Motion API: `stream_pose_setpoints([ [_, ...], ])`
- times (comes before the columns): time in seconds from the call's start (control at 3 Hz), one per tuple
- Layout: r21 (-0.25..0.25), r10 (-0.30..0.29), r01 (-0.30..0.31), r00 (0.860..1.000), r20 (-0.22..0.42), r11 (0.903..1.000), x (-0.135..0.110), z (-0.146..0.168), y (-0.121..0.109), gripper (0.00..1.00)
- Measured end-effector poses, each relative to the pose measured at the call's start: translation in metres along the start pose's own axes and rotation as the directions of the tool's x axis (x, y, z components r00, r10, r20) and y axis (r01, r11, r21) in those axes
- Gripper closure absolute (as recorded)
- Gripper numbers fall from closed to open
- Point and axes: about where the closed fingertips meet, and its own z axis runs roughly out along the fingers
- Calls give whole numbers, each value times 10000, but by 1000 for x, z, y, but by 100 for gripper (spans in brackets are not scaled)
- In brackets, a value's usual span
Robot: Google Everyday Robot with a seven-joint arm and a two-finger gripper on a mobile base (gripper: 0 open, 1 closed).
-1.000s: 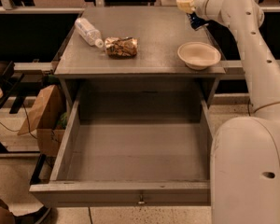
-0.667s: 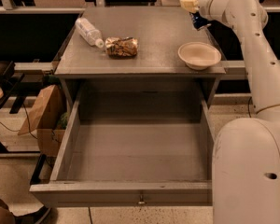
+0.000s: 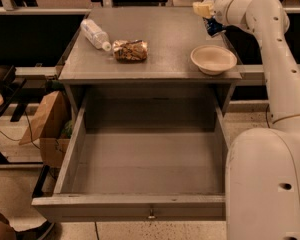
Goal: Pick pepsi can from top drawer and place on counter
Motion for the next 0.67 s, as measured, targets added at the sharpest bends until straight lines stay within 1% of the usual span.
stream_pose_setpoints([
  [0.33, -378, 70, -71, 10000, -22, 9993, 5, 6, 12, 36],
  [0.67, -745, 85, -88, 10000, -35, 9972, 8, 9, 21, 5],
])
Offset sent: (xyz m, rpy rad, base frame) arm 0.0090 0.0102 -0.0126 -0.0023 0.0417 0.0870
